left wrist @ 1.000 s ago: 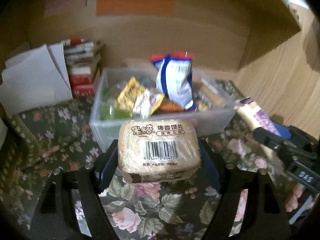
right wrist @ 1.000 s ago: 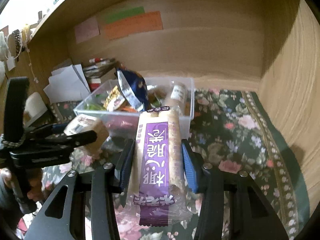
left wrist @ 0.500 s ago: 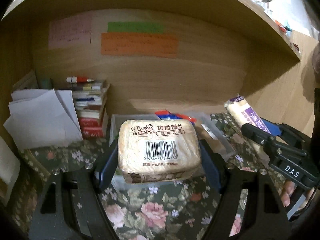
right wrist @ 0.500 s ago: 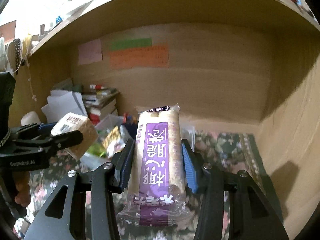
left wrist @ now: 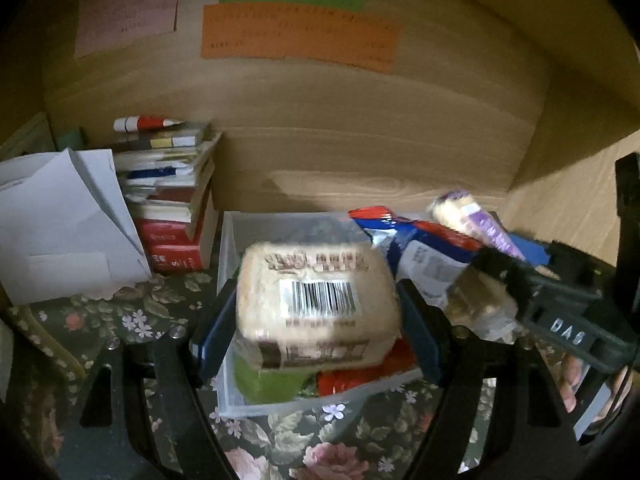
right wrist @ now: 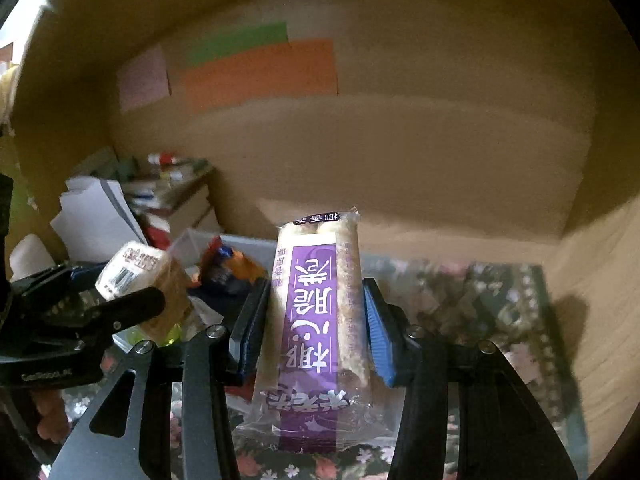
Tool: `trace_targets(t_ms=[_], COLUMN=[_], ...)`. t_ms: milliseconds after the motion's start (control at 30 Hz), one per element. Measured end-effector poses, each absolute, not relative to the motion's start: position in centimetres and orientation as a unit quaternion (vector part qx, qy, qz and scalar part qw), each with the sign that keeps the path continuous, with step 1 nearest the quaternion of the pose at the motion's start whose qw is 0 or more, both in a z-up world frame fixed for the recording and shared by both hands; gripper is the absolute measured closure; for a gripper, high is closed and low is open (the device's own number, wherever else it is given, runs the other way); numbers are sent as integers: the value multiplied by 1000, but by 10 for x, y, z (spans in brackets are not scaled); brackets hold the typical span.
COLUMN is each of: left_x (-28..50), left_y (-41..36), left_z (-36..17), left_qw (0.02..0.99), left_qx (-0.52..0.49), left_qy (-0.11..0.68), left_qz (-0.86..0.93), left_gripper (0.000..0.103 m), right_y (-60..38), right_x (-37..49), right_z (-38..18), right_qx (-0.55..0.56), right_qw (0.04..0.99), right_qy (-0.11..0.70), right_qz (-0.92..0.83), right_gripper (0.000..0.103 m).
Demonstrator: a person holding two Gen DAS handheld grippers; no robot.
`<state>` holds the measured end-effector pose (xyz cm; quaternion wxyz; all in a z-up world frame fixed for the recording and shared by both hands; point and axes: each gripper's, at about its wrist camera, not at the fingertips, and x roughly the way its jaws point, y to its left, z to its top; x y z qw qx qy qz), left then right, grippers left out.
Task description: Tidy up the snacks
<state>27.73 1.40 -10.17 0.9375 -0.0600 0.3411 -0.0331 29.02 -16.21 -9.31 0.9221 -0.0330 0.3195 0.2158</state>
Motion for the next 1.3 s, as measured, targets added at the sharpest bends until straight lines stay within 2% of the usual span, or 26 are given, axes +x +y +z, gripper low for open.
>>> trace_targets(t_ms=[133,300,700,867,1067,1233,1300], left_x=[278,268,177,130,89,70,66], left_y=[14,16,8,1,-7,-11,-11], left_z=[-100,-89,-14,17,36,34,33], left_qw=[942,946,982,990,994,996,996], left_qx=[-53,-59,-38,-28,-20,-13,-15], left_qy=[330,317,187,133,103,90,90], left_qz=[-28,-38,-17,-20,-19,-15,-13], left_gripper=[26,26,26,26,22,11,8], right_y=[-158,-167,-196,-205,-208,-205,-203], right_x=[295,287,206,162,120,100,94], right_z=[-104,-92,-18,11,27,28,27], right_qx=[-38,-34,-19,-6,-4,-6,-2], right_qw=[914,919,950,959,963,966,966], right_qy=[340,326,217,166,128,111,108], right_qz=[218,218,225,232,238,233,235], right_gripper=[60,59,59,55,53,32,27])
